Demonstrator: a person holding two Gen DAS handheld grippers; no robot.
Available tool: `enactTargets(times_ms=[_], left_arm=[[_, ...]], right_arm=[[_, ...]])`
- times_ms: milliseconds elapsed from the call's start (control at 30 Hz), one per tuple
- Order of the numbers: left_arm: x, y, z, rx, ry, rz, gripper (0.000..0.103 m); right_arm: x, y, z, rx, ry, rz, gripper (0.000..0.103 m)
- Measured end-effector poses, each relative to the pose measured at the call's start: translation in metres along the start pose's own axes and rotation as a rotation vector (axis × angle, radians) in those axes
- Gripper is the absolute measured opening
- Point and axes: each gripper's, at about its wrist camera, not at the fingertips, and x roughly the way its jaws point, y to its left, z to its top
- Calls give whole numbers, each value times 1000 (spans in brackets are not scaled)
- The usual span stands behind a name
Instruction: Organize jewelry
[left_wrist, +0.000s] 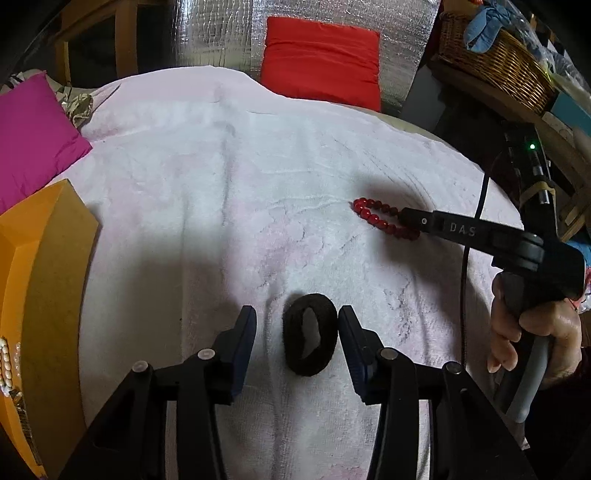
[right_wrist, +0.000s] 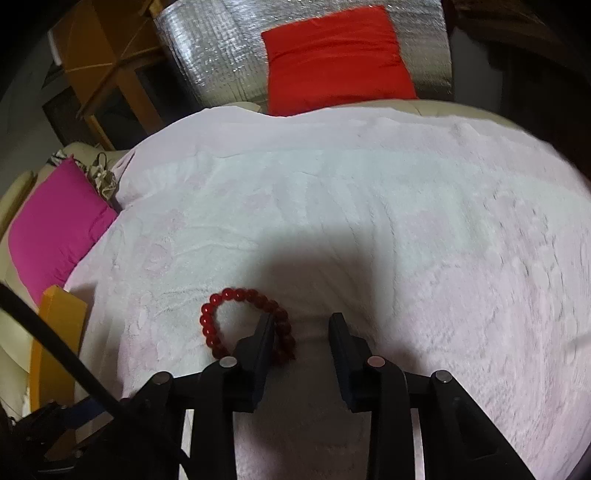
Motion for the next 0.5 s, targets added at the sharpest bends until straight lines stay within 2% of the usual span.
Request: enactTargets(times_ms=[33,100,233,367,500], left_arm=[[0,0,1,-5,-1,0,47],[-1,2,1,-12,-6,6,48],[-6,3,1,-8,-22,23,48],[-6,3,0,1,-27,28,48],[-10,7,-2,-18,-20,7,55]], right_arm=[[1,3,-1,-19,0,-11,17],[0,11,-4,-74,-7,-38,11],[-8,10,-9,-96,-8,-37,10],[-25,-1,-16,-64,4,-20,10],[-46,-8,-28,-59,5,-13,10]])
